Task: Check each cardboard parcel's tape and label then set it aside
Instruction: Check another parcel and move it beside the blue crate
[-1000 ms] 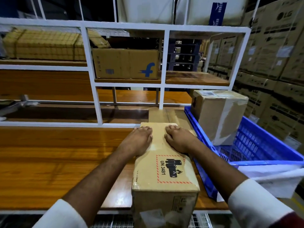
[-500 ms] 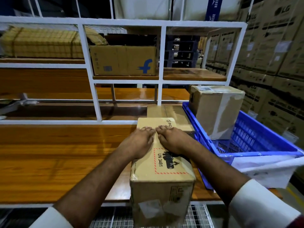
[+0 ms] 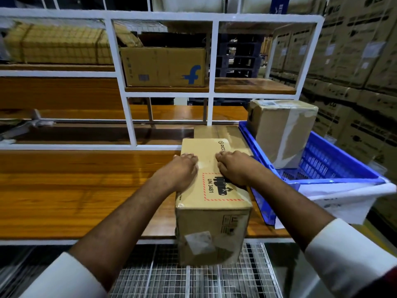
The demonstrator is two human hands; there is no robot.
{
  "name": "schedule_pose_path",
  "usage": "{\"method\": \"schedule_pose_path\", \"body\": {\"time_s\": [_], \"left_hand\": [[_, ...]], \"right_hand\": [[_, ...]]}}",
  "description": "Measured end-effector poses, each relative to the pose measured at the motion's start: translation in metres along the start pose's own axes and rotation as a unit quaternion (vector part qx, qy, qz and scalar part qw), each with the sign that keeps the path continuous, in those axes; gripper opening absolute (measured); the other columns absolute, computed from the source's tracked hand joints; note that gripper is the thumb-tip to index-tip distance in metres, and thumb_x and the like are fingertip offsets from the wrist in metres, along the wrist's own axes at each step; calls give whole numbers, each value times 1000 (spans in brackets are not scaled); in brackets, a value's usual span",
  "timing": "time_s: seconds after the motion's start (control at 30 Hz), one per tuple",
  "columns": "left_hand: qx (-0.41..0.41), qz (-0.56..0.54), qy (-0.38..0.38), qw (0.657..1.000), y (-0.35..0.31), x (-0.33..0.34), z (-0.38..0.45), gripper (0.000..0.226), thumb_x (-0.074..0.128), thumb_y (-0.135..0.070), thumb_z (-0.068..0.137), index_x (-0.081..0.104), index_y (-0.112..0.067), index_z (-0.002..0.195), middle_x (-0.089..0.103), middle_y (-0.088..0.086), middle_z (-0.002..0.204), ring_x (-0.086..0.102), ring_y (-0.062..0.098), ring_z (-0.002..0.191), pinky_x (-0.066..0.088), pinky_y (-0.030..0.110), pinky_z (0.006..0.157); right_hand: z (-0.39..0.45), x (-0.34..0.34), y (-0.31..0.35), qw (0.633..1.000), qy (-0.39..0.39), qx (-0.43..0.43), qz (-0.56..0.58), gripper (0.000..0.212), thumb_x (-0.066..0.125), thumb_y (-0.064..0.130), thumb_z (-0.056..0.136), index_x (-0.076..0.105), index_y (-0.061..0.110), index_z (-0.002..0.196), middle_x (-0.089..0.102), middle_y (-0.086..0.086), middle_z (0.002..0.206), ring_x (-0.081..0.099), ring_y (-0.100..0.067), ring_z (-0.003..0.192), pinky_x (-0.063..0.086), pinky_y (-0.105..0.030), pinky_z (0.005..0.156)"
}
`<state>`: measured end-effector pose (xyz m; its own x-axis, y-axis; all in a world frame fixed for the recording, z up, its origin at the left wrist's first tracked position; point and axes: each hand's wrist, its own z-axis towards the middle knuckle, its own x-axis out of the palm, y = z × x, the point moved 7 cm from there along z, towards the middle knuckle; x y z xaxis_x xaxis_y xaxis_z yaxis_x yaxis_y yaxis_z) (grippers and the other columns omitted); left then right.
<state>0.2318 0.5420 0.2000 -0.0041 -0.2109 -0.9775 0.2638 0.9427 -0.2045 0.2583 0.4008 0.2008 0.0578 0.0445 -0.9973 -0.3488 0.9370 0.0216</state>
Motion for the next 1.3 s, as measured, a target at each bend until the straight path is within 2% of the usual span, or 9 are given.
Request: {"method": "schedule_pose_path", "body": {"time_s": [0.13, 0.27, 0.33, 0.4, 0.53, 0.7, 0.97, 1.13, 1.3], "left_hand": [[51, -1, 6, 999, -18, 3, -12, 46, 35, -33, 106, 38, -19, 149, 34, 4, 157, 31, 21, 143, 24, 34, 116], [56, 19, 0, 998, -18, 11, -19, 50, 30, -32, 106, 26, -17, 154, 23, 4, 162, 18, 16, 149, 11, 32, 120], [52, 23, 5, 998, -19, 10, -19, 51, 30, -34, 106, 25, -18, 155, 23, 3, 162, 18, 16, 149, 12, 32, 120], [43, 22, 10, 999, -20, 4, -22, 51, 32, -35, 106, 28, -18, 154, 25, 3, 161, 22, 17, 148, 16, 32, 119], [12, -13, -1, 1000, -14, -1, -40, 44, 39, -36, 104, 43, -20, 145, 41, 1, 151, 43, 16, 134, 39, 34, 106], [21, -18, -15, 1000, -7, 12, -55, 50, 31, -35, 106, 26, -22, 154, 22, -2, 162, 17, 13, 149, 15, 34, 120], [66, 7, -29, 997, -29, 6, -62, 46, 36, -36, 104, 37, -22, 149, 38, 1, 154, 33, 16, 142, 28, 36, 118], [81, 21, -58, 995, -35, 16, -77, 49, 29, -34, 107, 28, -19, 153, 30, 1, 159, 22, 12, 147, 12, 29, 120], [76, 3, -47, 996, -34, 7, -81, 49, 30, -35, 106, 28, -20, 153, 28, 0, 160, 21, 12, 147, 13, 29, 119]], "right_hand": [[-15, 2, 21, 998, -5, -46, 43, 43, 36, 37, 101, 52, 24, 139, 62, -2, 132, 61, -19, 109, 51, -35, 93], [-26, 10, 29, 998, -30, -58, 27, 50, 31, 32, 104, 37, 15, 150, 39, -6, 155, 40, -22, 140, 31, -34, 113], [-26, 8, 29, 998, -21, -55, 26, 51, 29, 34, 104, 33, 16, 152, 35, -6, 158, 35, -20, 143, 28, -35, 116], [-28, 4, 26, 999, -6, -44, 16, 51, 30, 37, 104, 37, 17, 150, 40, -5, 155, 41, -21, 139, 34, -38, 115], [-42, -2, 13, 1000, 5, -7, -15, 41, 34, 38, 103, 53, 16, 132, 60, -5, 131, 59, -20, 109, 50, -35, 92], [-59, 3, 17, 1000, -8, -12, 4, 49, 29, 34, 105, 35, 12, 149, 40, -8, 152, 40, -22, 137, 37, -39, 111], [-65, -2, 36, 998, -2, -62, 10, 50, 31, 38, 101, 44, 19, 146, 47, -5, 150, 50, -21, 131, 41, -39, 110], [-84, 5, 49, 995, -57, -70, 49, 50, 33, 29, 102, 38, 14, 150, 41, -6, 154, 38, -19, 140, 32, -30, 110], [-86, -1, 40, 997, -25, -59, 53, 51, 32, 35, 103, 36, 18, 151, 39, -3, 155, 41, -18, 139, 36, -36, 113]]}}
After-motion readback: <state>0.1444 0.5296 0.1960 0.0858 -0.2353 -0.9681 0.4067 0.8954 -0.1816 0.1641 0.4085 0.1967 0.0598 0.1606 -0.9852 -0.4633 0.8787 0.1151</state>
